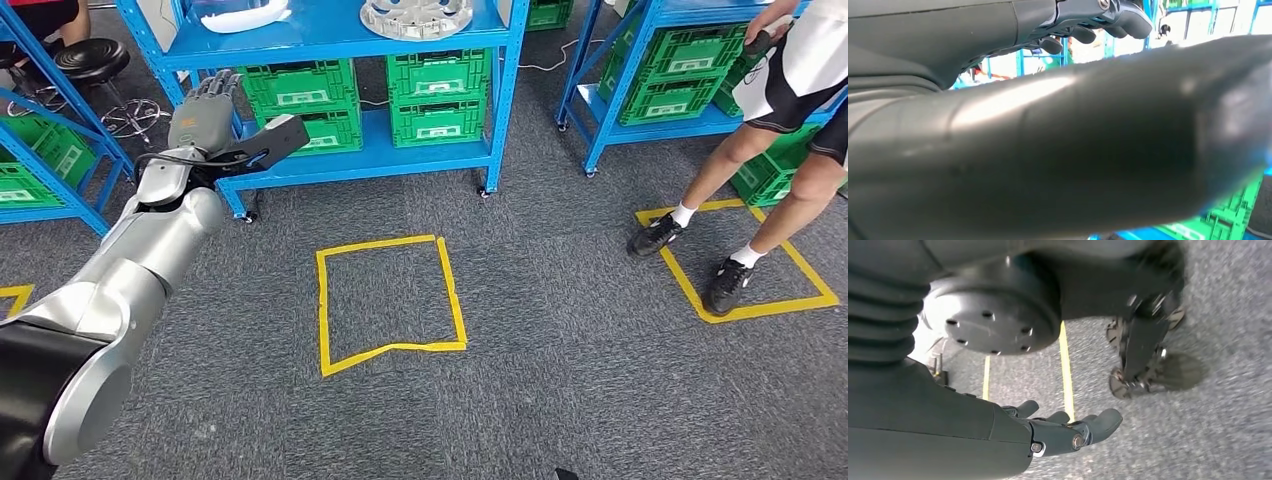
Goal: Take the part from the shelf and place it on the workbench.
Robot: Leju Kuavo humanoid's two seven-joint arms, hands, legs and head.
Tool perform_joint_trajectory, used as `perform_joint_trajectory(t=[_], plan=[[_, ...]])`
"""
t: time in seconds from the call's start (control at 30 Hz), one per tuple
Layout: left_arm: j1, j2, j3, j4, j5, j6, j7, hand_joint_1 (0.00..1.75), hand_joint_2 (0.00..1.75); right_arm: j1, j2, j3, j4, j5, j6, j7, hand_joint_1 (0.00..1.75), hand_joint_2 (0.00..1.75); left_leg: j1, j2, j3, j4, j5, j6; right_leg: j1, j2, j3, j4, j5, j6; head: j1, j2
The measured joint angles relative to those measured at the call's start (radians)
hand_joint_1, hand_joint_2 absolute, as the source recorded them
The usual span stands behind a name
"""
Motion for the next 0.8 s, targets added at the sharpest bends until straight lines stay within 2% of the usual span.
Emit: perform_joint_trajectory(t=[0.03, 0.07, 0.17, 0.23, 0.27, 0.33, 0.37, 0.4, 0.43, 0.47, 0.5, 0.53, 0.57, 0.6, 0.67, 0.7, 0.73, 0.8], plan=[[0.000, 0.002, 0.000, 0.000, 0.000, 0.002, -0.001, 0.00, 0.00, -0.001, -0.001, 0.000, 0.000, -0.002, 0.004, -0.003, 0.00, 0.00, -0.002, 0.000, 0.000, 0.006, -0.006, -0.005, 0.001, -0.002, 0.023, -0.046, 0.013, -0.005, 0.000, 0.000], [0.000, 0.004, 0.000, 0.000, 0.000, 0.003, -0.002, 0.00, 0.00, -0.001, -0.002, 0.000, 0.000, -0.005, 0.007, -0.004, 0.00, 0.00, -0.003, 0.000, -0.001, 0.009, -0.011, -0.011, 0.003, -0.002, 0.034, -0.068, 0.012, -0.011, 0.000, 0.000], [0.001, 0.007, 0.000, 0.000, 0.000, 0.007, -0.004, 0.00, 0.00, 0.000, -0.002, 0.000, 0.000, -0.009, 0.011, -0.005, 0.00, 0.00, -0.005, 0.001, 0.001, 0.010, -0.020, -0.027, 0.003, 0.001, 0.044, -0.076, 0.002, -0.030, 0.000, 0.000], [0.000, 0.009, 0.000, 0.000, 0.000, 0.010, -0.009, 0.00, 0.00, -0.001, -0.002, -0.001, 0.000, -0.011, 0.011, -0.006, 0.00, 0.00, -0.003, 0.001, -0.016, 0.053, -0.041, -0.039, -0.002, 0.003, 0.058, -0.081, -0.002, -0.041, -0.004, 0.000], [0.000, 0.010, 0.000, 0.000, 0.000, 0.011, -0.012, 0.00, 0.00, -0.001, -0.002, -0.001, 0.000, -0.013, 0.012, -0.007, 0.00, 0.00, -0.001, 0.001, -0.042, 0.102, -0.060, -0.044, -0.003, 0.004, 0.065, -0.083, -0.006, -0.046, -0.007, 0.000], [0.006, 0.010, 0.000, 0.002, 0.000, 0.012, -0.018, 0.00, 0.00, -0.001, -0.002, -0.002, 0.000, -0.017, 0.012, -0.008, 0.00, 0.00, 0.002, 0.000, -0.121, 0.231, -0.095, -0.052, -0.004, 0.006, 0.077, -0.083, -0.016, -0.049, -0.010, 0.000], [0.011, 0.010, 0.000, 0.003, 0.000, 0.012, -0.020, 0.00, 0.00, 0.000, -0.002, -0.002, 0.000, -0.019, 0.012, -0.009, 0.00, 0.00, 0.004, 0.000, -0.154, 0.272, -0.096, -0.054, -0.004, 0.007, 0.084, -0.083, -0.022, -0.049, -0.010, 0.000], [0.017, 0.010, 0.000, 0.004, 0.000, 0.012, -0.020, 0.00, 0.00, 0.001, -0.002, -0.002, 0.000, -0.022, 0.012, -0.009, 0.00, 0.00, 0.005, 0.001, -0.170, 0.281, -0.078, -0.054, -0.004, 0.008, 0.092, -0.083, -0.029, -0.047, -0.010, 0.000], [0.020, 0.010, 0.000, 0.004, 0.000, 0.012, -0.020, 0.00, 0.00, 0.003, -0.002, -0.003, 0.000, -0.024, 0.013, -0.010, 0.00, 0.00, 0.006, 0.000, -0.166, 0.248, -0.041, -0.052, -0.005, 0.010, 0.103, -0.083, -0.037, -0.046, -0.011, 0.000], [0.021, 0.010, 0.000, 0.005, 0.000, 0.012, -0.020, 0.00, 0.00, 0.003, -0.002, -0.003, 0.000, -0.027, 0.014, -0.012, 0.00, 0.00, 0.006, 0.000, -0.147, 0.186, 0.007, -0.049, -0.005, 0.011, 0.114, -0.083, -0.046, -0.043, -0.011, 0.000], [0.020, 0.010, 0.000, 0.005, 0.000, 0.012, -0.020, 0.00, 0.00, 0.004, -0.002, -0.004, 0.000, -0.028, 0.016, -0.014, 0.00, 0.00, 0.004, 0.000, -0.121, 0.122, 0.042, -0.045, -0.004, 0.011, 0.124, -0.084, -0.055, -0.039, -0.010, 0.000], [0.018, 0.010, 0.000, 0.005, 0.000, 0.011, -0.020, 0.00, 0.00, 0.002, -0.002, -0.005, 0.000, -0.029, 0.018, -0.016, 0.00, 0.00, 0.001, -0.001, -0.095, 0.064, 0.060, -0.039, -0.004, 0.012, 0.131, -0.086, -0.063, -0.033, -0.011, 0.000], [0.016, 0.009, 0.000, 0.005, 0.000, 0.010, -0.020, 0.00, 0.00, 0.001, -0.002, -0.006, 0.000, -0.031, 0.019, -0.019, 0.00, 0.00, -0.002, -0.002, -0.078, 0.029, 0.062, -0.032, -0.004, 0.012, 0.136, -0.090, -0.068, -0.027, -0.011, 0.000], [0.015, 0.008, 0.000, 0.006, 0.000, 0.009, -0.020, 0.00, 0.00, 0.000, -0.002, -0.007, 0.000, -0.033, 0.020, -0.021, 0.00, 0.00, -0.005, -0.003, -0.069, 0.014, 0.050, -0.024, -0.003, 0.013, 0.140, -0.093, -0.068, -0.020, -0.012, 0.000], [0.015, 0.004, -0.001, 0.004, -0.001, 0.007, -0.019, 0.00, 0.00, -0.001, -0.002, -0.009, 0.000, -0.040, 0.021, -0.023, 0.00, 0.00, -0.004, -0.005, -0.052, 0.000, 0.039, -0.008, -0.003, 0.012, 0.149, -0.094, -0.067, -0.009, -0.012, 0.000], [0.014, 0.001, -0.001, 0.003, -0.001, 0.007, -0.019, 0.00, 0.00, -0.001, -0.002, -0.009, 0.000, -0.043, 0.021, -0.023, 0.00, 0.00, -0.002, -0.006, -0.042, -0.004, 0.033, 0.001, -0.003, 0.010, 0.144, -0.077, -0.064, -0.005, -0.011, 0.000], [0.012, -0.001, -0.001, 0.001, -0.002, 0.007, -0.019, 0.00, 0.00, -0.002, -0.002, -0.010, 0.000, -0.045, 0.021, -0.024, 0.00, 0.00, -0.001, -0.006, -0.030, -0.007, 0.027, 0.009, -0.003, 0.008, 0.126, -0.044, -0.066, -0.003, -0.010, 0.000], [0.012, -0.006, -0.002, 0.001, -0.005, 0.007, -0.020, 0.00, 0.00, -0.002, -0.002, -0.011, 0.000, -0.047, 0.021, -0.025, 0.00, 0.00, -0.002, -0.006, -0.009, -0.009, 0.011, 0.020, -0.002, 0.005, 0.049, 0.069, -0.083, 0.001, -0.008, 0.000]])
